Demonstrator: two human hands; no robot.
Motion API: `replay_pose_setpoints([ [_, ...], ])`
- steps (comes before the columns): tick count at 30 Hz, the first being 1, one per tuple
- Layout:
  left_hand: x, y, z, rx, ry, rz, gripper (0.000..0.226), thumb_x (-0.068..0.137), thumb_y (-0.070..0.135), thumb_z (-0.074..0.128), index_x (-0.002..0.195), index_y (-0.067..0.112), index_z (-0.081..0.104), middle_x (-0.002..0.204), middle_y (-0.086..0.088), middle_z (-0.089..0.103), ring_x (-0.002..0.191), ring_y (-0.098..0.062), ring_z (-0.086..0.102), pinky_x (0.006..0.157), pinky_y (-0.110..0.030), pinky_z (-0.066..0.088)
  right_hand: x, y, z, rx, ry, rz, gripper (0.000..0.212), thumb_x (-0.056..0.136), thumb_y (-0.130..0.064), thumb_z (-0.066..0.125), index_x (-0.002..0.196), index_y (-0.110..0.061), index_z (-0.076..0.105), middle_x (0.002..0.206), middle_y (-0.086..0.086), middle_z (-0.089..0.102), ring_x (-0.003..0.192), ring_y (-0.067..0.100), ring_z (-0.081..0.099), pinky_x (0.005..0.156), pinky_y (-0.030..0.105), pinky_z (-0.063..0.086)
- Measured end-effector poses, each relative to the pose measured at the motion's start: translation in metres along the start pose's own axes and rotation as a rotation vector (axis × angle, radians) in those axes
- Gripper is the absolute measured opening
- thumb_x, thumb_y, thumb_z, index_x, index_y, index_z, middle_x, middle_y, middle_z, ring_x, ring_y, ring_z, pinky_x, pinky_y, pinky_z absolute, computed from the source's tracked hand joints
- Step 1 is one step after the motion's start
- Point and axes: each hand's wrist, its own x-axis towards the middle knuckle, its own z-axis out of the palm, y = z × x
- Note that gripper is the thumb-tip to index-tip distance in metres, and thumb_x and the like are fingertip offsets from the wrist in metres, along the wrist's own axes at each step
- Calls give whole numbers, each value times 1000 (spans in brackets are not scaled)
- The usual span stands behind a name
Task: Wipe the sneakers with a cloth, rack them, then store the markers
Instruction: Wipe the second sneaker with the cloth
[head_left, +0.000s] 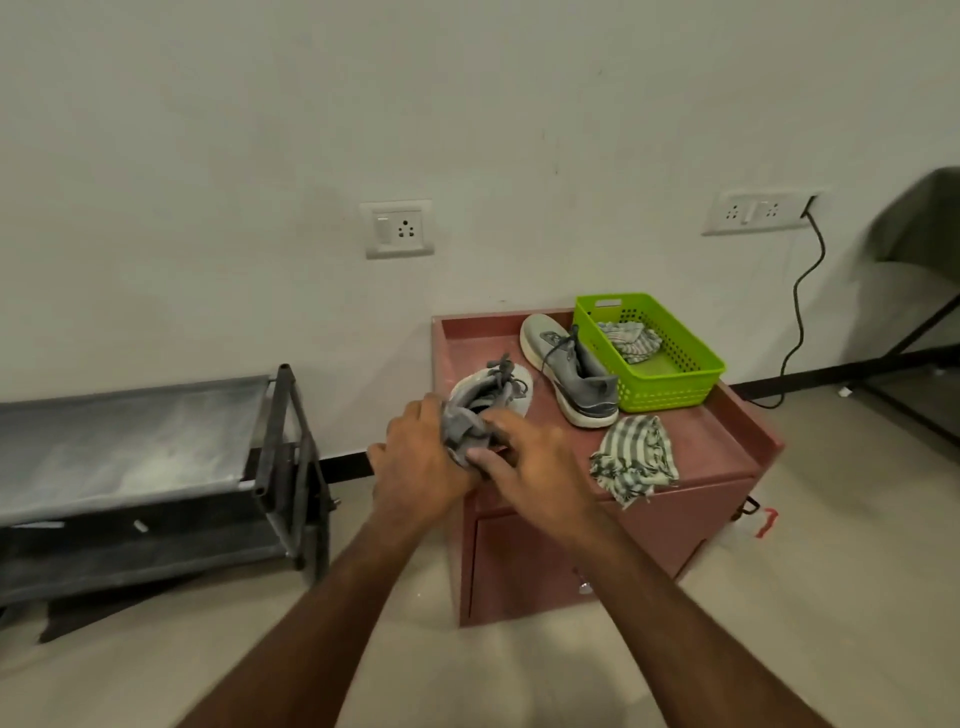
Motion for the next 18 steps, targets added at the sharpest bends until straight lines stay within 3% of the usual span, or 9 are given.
replay_pose_setpoints([
  [1,3,-3,-3,-29,0,-5,71,59,62,73,119,37,45,111,10,58,104,-20,59,87,-49,48,3,4,-4,86,-23,34,37,86,-30,70,121,-36,58,94,-6,74,86,6,71,75,30,58],
  [3,8,-18,-13,-148,-25,-28,70,54,57,84,112,40,49,100,16,63,94,-13,63,80,-42,53,14,22,-15,146,101,116,43,83,-21,70,120,-37,54,92,-7,73,84,8,71,74,35,60],
  [5,17,-39,-22,-266,-106,-61,70,56,30,95,115,32,56,100,13,67,89,-10,67,73,-28,58,25,51,-29,53,281,176,43,80,-10,66,115,-30,51,95,-4,69,83,14,68,77,42,58],
  [6,22,-49,-26,-304,-140,-58,73,55,20,96,117,26,59,105,7,68,94,-10,68,75,-23,57,28,64,-34,-11,290,216,48,77,-6,66,118,-26,49,102,-2,66,89,17,66,80,44,56],
  [9,33,-63,-32,-341,-182,10,83,53,11,96,127,20,59,122,1,61,109,-6,64,86,-22,56,31,89,-37,-161,67,245,84,65,-13,81,137,-25,40,139,3,47,129,26,48,102,47,47],
  [11,34,-59,-35,-394,-216,3,80,61,-2,91,130,17,55,121,3,60,104,5,62,81,-13,52,34,95,-39,-305,-16,206,106,57,-27,88,146,-32,30,158,1,23,145,29,26,110,53,35],
  [13,35,-54,-38,-451,-235,2,74,68,-12,83,129,17,52,115,7,60,93,18,59,73,-4,47,35,98,-42,-299,-44,217,115,53,-29,91,148,-33,26,162,1,18,148,28,22,111,53,32],
  [15,38,-54,-38,-450,-240,16,73,71,-12,81,129,21,50,113,13,58,87,26,55,70,2,42,33,101,-44,-183,-113,245,119,53,-24,94,151,-26,26,158,4,26,146,24,28,115,42,33],
  [18,43,-62,-37,-422,-237,-18,73,73,-3,83,129,27,48,114,18,57,92,22,56,83,-3,43,30,103,-43,-143,-155,279,126,52,-25,97,154,-20,23,157,6,28,144,21,29,117,35,31],
])
